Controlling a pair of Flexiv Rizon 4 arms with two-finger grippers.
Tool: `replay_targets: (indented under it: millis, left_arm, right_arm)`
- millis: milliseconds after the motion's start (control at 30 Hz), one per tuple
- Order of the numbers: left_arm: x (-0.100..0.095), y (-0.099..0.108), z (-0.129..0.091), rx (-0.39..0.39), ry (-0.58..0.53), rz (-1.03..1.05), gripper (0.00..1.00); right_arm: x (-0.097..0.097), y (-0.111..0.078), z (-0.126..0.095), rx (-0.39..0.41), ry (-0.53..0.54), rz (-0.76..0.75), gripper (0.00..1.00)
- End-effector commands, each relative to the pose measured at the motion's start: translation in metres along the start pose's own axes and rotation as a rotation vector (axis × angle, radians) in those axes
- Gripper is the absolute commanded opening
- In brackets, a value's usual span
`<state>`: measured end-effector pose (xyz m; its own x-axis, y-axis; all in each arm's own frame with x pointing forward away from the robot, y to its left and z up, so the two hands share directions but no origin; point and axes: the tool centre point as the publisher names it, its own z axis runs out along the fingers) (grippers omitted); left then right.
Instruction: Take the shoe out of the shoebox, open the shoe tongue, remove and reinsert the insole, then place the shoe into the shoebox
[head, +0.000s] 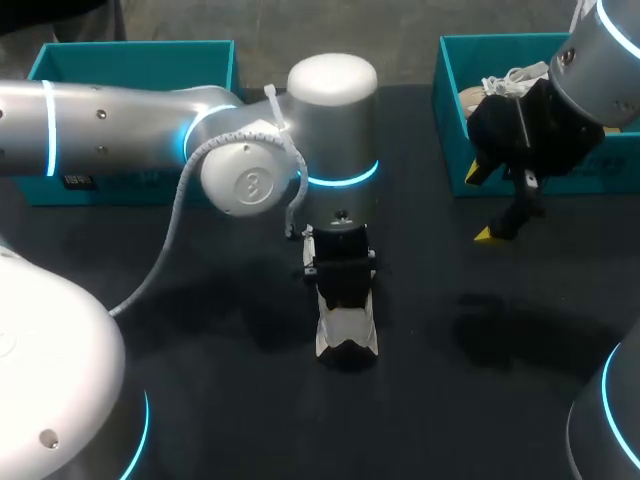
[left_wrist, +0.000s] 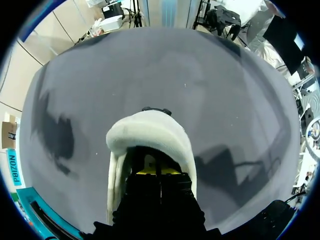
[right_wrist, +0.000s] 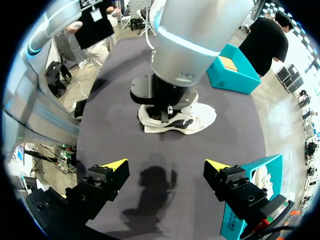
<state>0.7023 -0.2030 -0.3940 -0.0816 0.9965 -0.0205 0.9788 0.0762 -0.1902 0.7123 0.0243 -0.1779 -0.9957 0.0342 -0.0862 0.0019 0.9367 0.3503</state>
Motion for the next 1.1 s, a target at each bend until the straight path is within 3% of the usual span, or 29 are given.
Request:
replay_targets:
  millis: [33,167,433,500,867,1100]
  left_arm:
    - [-0.009,0.001,0.015,-0.001,0.016,0.000,0.00]
    - [-0.010,0.000,0.014,-0.001,0.013,-0.004,0.00]
    - [-0.013,-0.005,-0.007,-0.042,-0.047,-0.005,0.00]
    - [-0.016,-0.006,-0.005,-0.080,-0.038,-0.002,0.00]
    - [-0.020,-0.006,0.024,-0.095,0.001,-0.026,0.00]
    - [-0.015,-0.009,0.006,-0.098,-0.027,-0.050,0.00]
  right_arm:
    - [0.000,0.001,0.001,0.003,0.000,0.002,1.00]
    - [0.000,0.001,0.001,0.003,0.000,0.002,1.00]
    - [0.000,0.001,0.001,0.003,0.000,0.002,1.00]
    - [0.000,0.001,0.001,0.003,0.000,0.002,1.00]
    - [0.000,0.001,0.001,0.003,0.000,0.002,1.00]
    - [0.000,0.001,0.001,0.003,0.000,0.002,1.00]
